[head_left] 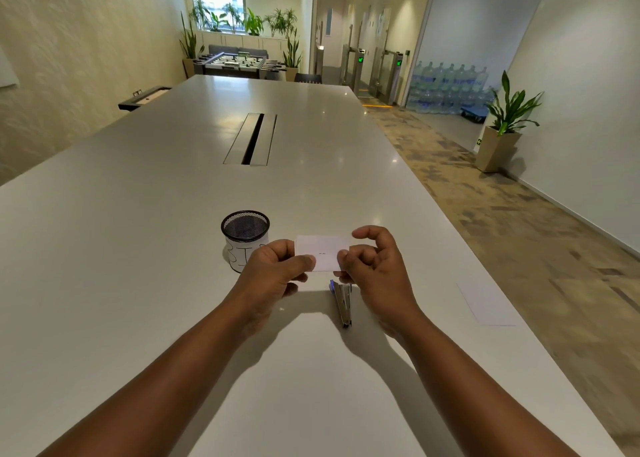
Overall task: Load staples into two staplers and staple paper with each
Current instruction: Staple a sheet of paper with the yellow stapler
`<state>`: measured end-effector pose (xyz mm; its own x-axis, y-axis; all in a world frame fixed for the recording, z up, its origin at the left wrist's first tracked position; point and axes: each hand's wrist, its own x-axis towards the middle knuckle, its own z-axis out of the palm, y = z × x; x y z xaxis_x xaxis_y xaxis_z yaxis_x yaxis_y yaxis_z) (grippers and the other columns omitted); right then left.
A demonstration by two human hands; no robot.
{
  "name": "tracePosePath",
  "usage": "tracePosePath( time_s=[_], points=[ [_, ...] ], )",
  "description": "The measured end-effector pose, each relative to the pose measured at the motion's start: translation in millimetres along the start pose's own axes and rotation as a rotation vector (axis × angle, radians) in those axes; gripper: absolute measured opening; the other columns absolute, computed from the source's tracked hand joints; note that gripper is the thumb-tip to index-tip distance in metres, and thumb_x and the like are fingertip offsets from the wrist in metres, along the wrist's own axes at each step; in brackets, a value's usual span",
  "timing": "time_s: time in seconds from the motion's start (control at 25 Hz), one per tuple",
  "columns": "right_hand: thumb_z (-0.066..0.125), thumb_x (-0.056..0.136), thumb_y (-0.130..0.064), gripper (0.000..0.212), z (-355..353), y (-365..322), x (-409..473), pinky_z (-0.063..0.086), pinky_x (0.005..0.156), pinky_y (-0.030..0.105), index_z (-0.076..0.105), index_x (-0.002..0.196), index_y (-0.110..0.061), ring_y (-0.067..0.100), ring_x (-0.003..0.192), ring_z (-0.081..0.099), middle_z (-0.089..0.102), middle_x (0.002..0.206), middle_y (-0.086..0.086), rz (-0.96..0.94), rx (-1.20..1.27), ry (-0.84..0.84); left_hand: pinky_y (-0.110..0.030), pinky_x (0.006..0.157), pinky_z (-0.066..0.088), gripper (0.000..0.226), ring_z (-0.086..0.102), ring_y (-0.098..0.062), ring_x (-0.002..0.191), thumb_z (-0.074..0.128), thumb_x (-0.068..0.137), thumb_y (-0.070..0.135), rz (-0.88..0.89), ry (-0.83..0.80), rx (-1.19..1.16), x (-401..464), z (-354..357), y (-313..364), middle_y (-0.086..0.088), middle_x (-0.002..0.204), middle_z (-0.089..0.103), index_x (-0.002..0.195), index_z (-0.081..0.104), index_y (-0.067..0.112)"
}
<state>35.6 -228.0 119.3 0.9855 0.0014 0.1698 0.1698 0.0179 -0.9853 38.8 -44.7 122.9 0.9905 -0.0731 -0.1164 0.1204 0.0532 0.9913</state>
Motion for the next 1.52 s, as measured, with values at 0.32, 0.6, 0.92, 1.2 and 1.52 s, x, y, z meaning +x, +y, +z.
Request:
tracePosePath(
  time_s=[0.32, 0.6, 0.92, 1.2, 1.52],
  points=[
    [0.065, 0.095, -0.003, 0.012, 4, -17, -10, 0.058, 0.065, 0.026, 0.075, 0.101, -0.007, 0.019, 0.068, 0.070, 0.077, 0.088, 0.009, 0.112, 0.041, 0.036, -0.031, 0.065, 0.059, 0.035, 0.075, -0.028, 0.077, 0.059, 0.095, 0.000, 0.055, 0.117, -0.174, -11, 11, 10, -0.008, 0.089, 0.076, 0.118, 0.058, 0.026],
    [0.061, 0.095, 0.002, 0.015, 4, -32, -11, 0.056, 0.058, 0.021, 0.071, 0.106, 0.006, 0.015, 0.059, 0.061, 0.067, 0.070, 0.013, 0.335, 0.305, 0.024, -0.027, 0.061, 0.063, 0.018, 0.075, -0.025, 0.067, 0.054, 0.094, -0.004, -0.158, 0.045, -0.466, -19, 10, 28, -0.021, 0.084, 0.076, 0.103, 0.069, -0.006],
    [0.065, 0.093, 0.000, 0.012, 8, -43, -21, 0.058, 0.059, 0.020, 0.073, 0.100, 0.005, 0.015, 0.061, 0.065, 0.072, 0.075, 0.015, 0.361, 0.451, 0.082, -0.029, 0.064, 0.064, 0.015, 0.076, -0.027, 0.070, 0.057, 0.092, -0.005, -0.307, 0.018, -0.693, -26, 10, 33, -0.031, 0.098, 0.072, 0.100, 0.069, -0.011],
    [0.067, 0.092, 0.000, 0.013, 9, -51, -25, 0.059, 0.060, 0.021, 0.072, 0.103, 0.006, 0.015, 0.061, 0.065, 0.072, 0.076, 0.015, 0.348, 0.492, 0.090, -0.031, 0.073, 0.062, 0.017, 0.076, -0.027, 0.071, 0.053, 0.093, -0.008, -0.312, -0.012, -0.736, -31, 11, 34, -0.030, 0.096, 0.072, 0.101, 0.068, -0.010],
    [0.066, 0.092, 0.002, 0.016, 9, -50, -33, 0.058, 0.058, 0.020, 0.071, 0.106, 0.008, 0.014, 0.060, 0.064, 0.071, 0.078, 0.016, 0.401, 0.545, 0.085, -0.030, 0.070, 0.062, 0.013, 0.075, -0.027, 0.070, 0.061, 0.089, -0.006, -0.212, 0.015, -0.622, -36, 13, 43, -0.029, 0.096, 0.073, 0.099, 0.069, -0.010]
  ],
)
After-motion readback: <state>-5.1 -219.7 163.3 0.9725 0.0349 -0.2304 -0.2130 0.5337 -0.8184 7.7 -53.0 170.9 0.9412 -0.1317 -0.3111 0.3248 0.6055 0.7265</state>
